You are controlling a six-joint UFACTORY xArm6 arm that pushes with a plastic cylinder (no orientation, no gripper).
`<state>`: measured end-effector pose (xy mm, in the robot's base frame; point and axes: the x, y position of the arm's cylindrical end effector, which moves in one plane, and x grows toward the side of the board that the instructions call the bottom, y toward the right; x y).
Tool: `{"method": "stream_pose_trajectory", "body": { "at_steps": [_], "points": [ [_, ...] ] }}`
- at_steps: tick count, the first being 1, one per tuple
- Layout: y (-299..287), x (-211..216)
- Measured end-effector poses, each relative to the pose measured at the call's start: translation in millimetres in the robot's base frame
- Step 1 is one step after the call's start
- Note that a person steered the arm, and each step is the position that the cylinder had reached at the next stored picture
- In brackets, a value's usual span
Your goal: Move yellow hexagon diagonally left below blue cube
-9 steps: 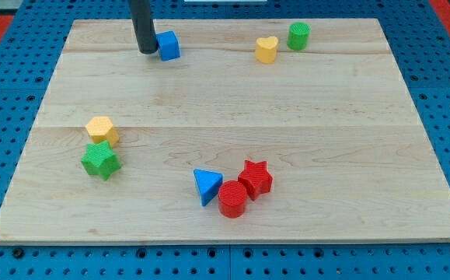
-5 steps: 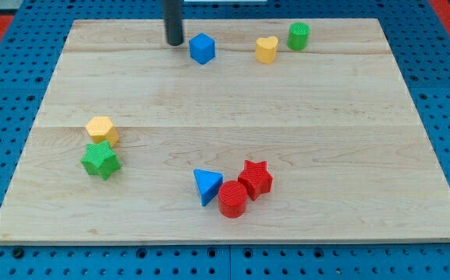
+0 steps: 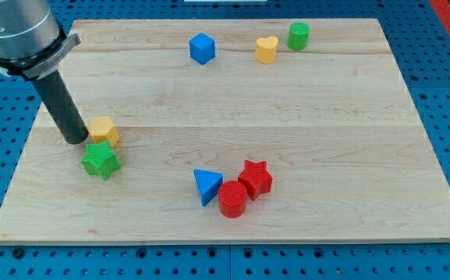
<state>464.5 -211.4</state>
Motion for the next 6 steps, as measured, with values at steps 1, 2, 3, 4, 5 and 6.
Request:
{"method": "stream_pose_trajectory", "body": {
  "at_steps": [1,2,3,4,5,6],
  "points": [
    [49,5],
    [115,2],
    [179,-20],
    [181,-74],
    [179,-118],
    [179,-141]
  ]
}}
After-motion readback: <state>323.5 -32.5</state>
